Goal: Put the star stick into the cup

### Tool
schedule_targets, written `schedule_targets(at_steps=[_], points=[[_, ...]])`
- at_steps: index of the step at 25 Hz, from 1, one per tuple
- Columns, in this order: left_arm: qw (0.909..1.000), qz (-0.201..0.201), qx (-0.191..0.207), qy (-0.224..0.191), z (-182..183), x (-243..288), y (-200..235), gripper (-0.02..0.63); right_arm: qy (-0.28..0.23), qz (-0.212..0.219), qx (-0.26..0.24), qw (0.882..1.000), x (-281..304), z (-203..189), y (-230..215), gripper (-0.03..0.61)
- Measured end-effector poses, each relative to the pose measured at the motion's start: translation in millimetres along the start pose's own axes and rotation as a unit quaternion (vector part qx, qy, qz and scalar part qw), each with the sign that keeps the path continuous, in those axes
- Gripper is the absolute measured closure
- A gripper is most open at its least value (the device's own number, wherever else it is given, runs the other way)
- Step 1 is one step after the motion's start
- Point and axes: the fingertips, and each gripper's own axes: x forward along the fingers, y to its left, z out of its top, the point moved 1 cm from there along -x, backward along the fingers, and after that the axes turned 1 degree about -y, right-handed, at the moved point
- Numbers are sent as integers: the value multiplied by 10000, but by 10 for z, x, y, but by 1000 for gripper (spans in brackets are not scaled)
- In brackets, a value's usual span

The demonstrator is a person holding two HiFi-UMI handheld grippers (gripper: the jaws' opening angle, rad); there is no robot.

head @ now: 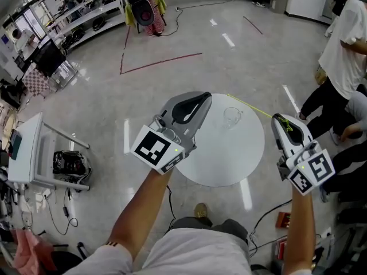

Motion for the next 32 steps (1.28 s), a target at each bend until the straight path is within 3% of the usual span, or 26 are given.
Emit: schedule_targets(at_steps=[9, 15, 32], points=[[9999, -43, -133, 61, -224, 180, 190, 598, 792, -45, -107, 9968, 198, -357, -255, 555], [9997, 81, -196, 123, -343, 171, 215, 598, 1548, 268, -285, 9872, 365, -720, -277, 555], [9975, 442, -327, 433, -806, 362, 274, 598, 2583, 1047, -332, 9598, 833, -1417, -441, 555]])
